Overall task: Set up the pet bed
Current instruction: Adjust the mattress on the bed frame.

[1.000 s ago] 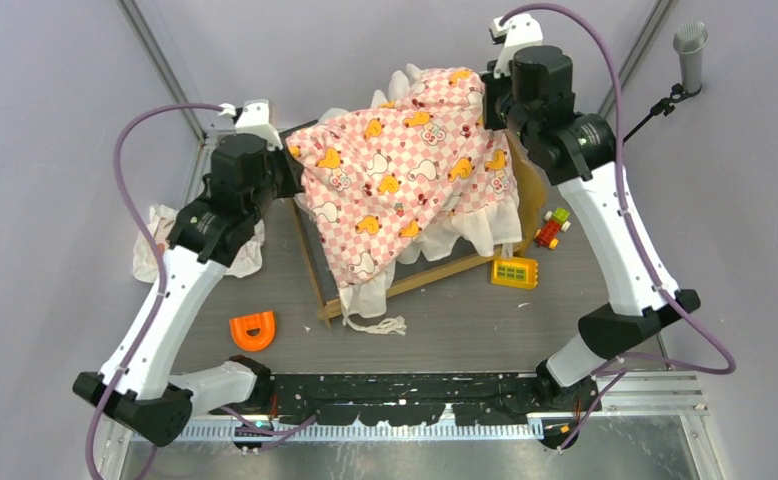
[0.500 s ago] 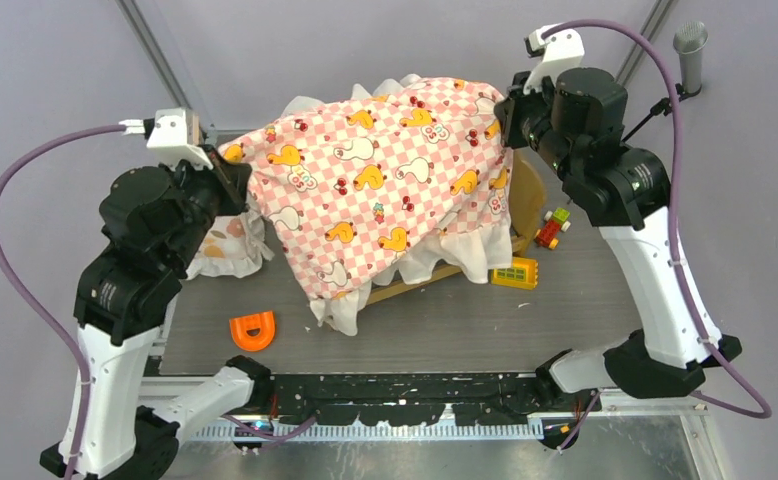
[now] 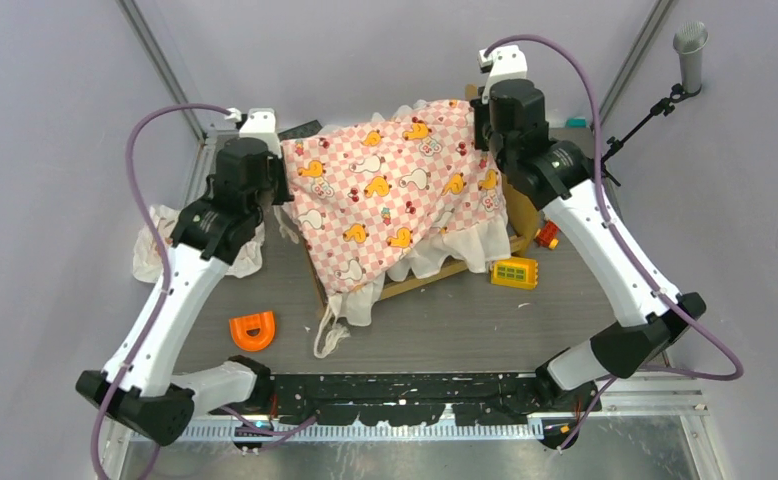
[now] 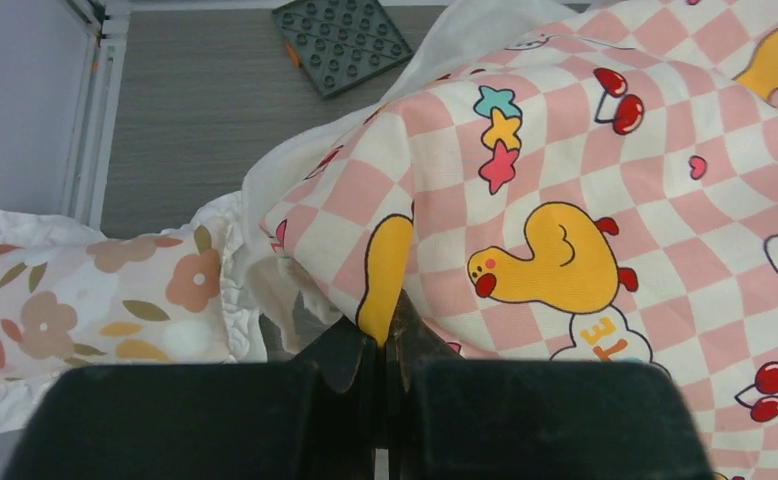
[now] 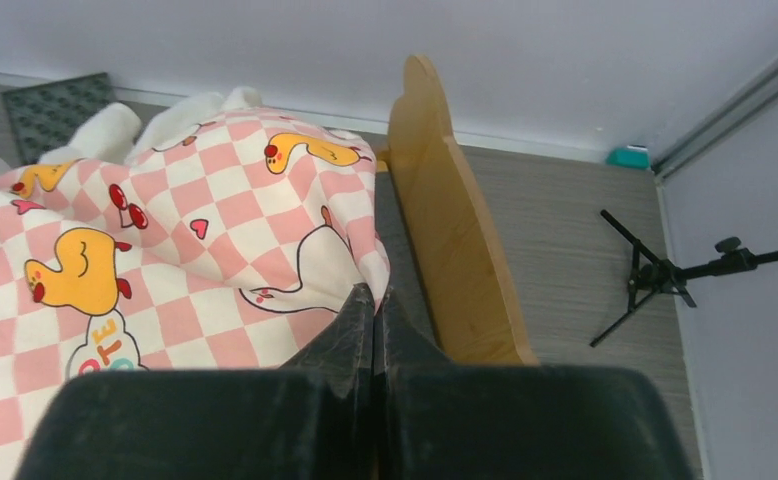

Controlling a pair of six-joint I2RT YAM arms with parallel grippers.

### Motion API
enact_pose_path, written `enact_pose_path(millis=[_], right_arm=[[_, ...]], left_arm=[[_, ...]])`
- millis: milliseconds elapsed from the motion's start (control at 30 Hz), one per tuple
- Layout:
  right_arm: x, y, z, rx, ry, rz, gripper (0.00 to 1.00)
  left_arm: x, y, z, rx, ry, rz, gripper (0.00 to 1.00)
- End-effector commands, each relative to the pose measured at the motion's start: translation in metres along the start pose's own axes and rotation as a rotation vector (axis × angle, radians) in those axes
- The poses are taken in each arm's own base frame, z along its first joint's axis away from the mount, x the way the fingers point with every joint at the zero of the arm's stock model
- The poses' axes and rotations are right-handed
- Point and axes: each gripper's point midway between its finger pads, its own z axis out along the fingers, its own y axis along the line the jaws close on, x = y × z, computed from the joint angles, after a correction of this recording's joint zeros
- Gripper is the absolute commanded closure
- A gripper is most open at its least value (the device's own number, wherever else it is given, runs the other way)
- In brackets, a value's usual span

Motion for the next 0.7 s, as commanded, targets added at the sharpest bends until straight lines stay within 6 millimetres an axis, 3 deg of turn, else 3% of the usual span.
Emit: enact_pose_path(millis=[0, 133, 167, 200, 233, 300, 400, 500, 667], right_arm=[[-0.021, -0.025, 0.021, 0.154, -0.123, 0.027, 0.99], [0.006, -0.033, 0.058, 0.231, -0.069, 0.018, 0.97], [0.014, -0.034, 0.068, 0.238, -0.05, 0.012, 0.86], [0.023, -0.033, 0.077, 0.242, -0.018, -0.002, 0.74], [0.028, -0.031, 0.083, 0.247, 0.013, -0.018, 0.61], [0.038, -0.029, 0.09, 0.253, 0.072, -0.031, 0.46], [0.037, -0.025, 0.085, 0.229, 0.071, 0.003, 0.4], [0.024, -0.027, 0.069, 0.204, 0.029, 0.04, 0.37], [0.016, -0.028, 0.043, 0.155, 0.015, 0.059, 0.34]], left_arm=[[-0.024, 0.01, 0.028, -0.038, -0.11, -0.06, 1.0], [-0.011, 0.017, 0.065, -0.033, -0.067, -0.107, 1.0], [-0.005, 0.018, 0.074, -0.038, -0.046, -0.107, 0.99], [0.001, 0.018, 0.081, -0.044, -0.02, -0.1, 0.9], [0.009, 0.018, 0.088, -0.052, 0.008, -0.094, 0.73], [0.024, 0.018, 0.099, -0.067, 0.064, -0.082, 0.53], [0.032, 0.018, 0.102, -0.069, 0.093, -0.08, 0.26], [0.028, 0.018, 0.095, -0.067, 0.086, -0.087, 0.08], [0.019, 0.026, 0.074, -0.086, 0.066, -0.088, 0.05]])
